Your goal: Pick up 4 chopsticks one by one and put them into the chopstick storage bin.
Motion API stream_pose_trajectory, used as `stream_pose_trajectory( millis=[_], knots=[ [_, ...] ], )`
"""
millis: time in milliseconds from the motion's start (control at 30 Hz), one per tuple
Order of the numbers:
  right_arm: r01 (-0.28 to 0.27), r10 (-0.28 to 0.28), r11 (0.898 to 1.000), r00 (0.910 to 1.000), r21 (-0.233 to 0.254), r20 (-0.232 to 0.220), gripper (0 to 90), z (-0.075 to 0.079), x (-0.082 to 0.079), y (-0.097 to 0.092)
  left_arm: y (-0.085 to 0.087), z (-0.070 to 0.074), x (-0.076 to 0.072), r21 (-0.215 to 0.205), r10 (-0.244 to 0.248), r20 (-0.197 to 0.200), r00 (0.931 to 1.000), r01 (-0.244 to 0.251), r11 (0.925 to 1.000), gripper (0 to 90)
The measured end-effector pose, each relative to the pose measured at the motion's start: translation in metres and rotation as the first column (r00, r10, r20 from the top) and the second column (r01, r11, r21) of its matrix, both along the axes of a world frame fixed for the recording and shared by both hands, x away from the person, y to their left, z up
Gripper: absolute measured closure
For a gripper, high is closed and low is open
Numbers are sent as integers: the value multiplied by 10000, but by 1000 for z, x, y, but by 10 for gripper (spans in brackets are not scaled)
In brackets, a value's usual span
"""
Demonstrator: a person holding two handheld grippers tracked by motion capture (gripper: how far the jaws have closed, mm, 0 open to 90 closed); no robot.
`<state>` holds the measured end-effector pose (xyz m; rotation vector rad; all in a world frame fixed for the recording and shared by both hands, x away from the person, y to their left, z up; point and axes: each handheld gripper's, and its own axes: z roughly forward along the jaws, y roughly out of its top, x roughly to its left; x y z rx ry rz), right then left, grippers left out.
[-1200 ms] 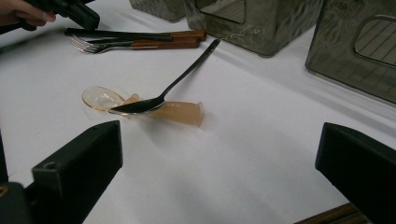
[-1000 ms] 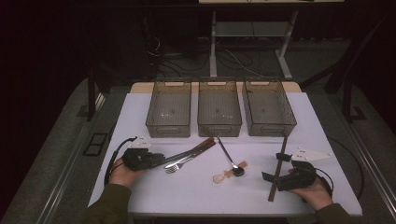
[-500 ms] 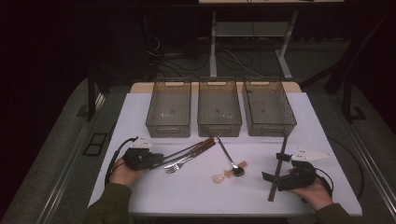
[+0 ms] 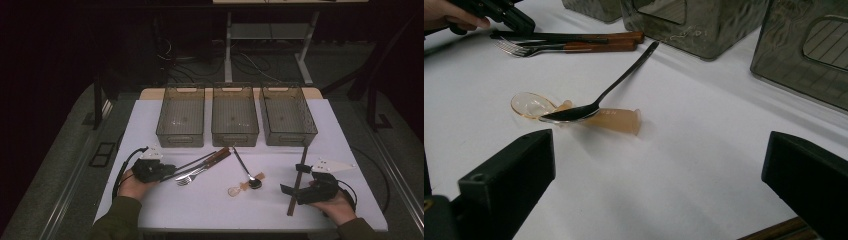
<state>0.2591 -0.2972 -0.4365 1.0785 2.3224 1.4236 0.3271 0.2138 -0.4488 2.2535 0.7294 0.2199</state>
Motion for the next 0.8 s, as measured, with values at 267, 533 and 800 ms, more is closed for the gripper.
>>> stream_pose_trajectory(
  millis=[267,533,800],
  knots=[
    [1,-1,10000,10000,4,-8,6,0,0,0,0,0,0,63,-37,72,10000,36,10000,847],
    [11,-11,10000,10000,-2,-8,6,0,0,0,0,0,0,9,-74,81,9999,73,10000,851],
    [20,-20,10000,10000,30,5,5,0,0,0,-2,1,-1,97,-122,162,9998,121,9999,852]
  ],
)
